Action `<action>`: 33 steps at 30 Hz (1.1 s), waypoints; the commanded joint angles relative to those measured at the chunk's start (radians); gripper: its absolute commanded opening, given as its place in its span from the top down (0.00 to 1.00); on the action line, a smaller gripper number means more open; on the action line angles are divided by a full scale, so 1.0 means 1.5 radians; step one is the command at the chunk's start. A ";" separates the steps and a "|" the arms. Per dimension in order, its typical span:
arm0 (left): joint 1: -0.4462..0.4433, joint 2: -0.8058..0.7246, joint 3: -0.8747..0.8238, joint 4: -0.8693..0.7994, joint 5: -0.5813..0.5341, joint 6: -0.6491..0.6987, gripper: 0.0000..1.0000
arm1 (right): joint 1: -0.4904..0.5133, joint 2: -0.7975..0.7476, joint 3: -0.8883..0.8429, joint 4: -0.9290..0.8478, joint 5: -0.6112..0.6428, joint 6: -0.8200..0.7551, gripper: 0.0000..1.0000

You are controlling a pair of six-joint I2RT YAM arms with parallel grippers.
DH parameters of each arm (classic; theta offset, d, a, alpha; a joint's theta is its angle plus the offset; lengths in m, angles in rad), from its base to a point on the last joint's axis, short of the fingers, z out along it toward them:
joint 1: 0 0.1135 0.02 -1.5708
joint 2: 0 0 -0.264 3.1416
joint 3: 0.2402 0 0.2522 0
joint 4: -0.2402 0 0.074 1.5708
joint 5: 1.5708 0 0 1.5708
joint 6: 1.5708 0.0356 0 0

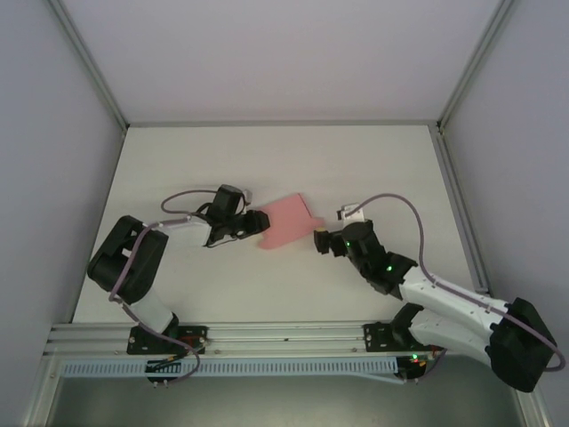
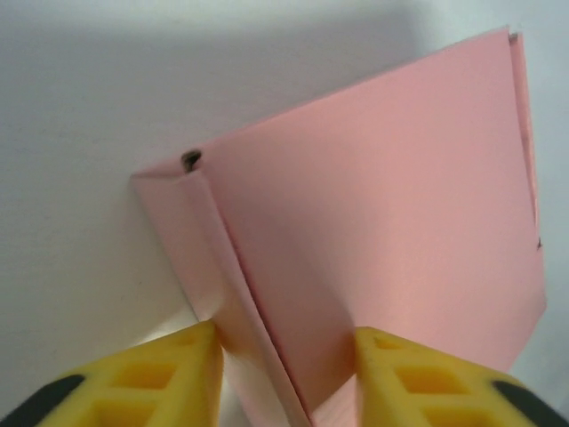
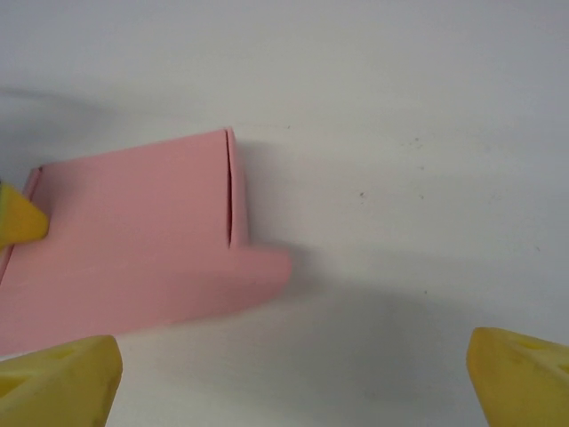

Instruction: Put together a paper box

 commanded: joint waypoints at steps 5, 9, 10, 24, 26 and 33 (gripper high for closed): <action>0.012 0.008 -0.029 0.030 0.047 0.036 0.80 | -0.140 0.123 0.142 -0.108 -0.253 0.071 0.00; 0.020 -0.004 -0.052 0.080 0.078 0.027 0.82 | -0.198 0.196 0.155 -0.088 -0.396 0.123 0.00; 0.024 -0.005 -0.060 0.102 0.096 0.025 0.84 | -0.210 0.210 0.156 -0.073 -0.431 0.128 0.00; 0.049 -0.074 -0.121 0.248 0.195 0.014 0.86 | -0.240 0.411 0.176 0.105 -0.698 0.233 0.13; 0.049 -0.072 -0.120 0.248 0.195 0.013 0.86 | -0.240 0.436 0.170 0.153 -0.724 0.265 0.18; 0.047 -0.047 -0.131 0.277 0.194 -0.009 0.87 | -0.238 0.433 0.128 0.247 -0.746 0.353 0.24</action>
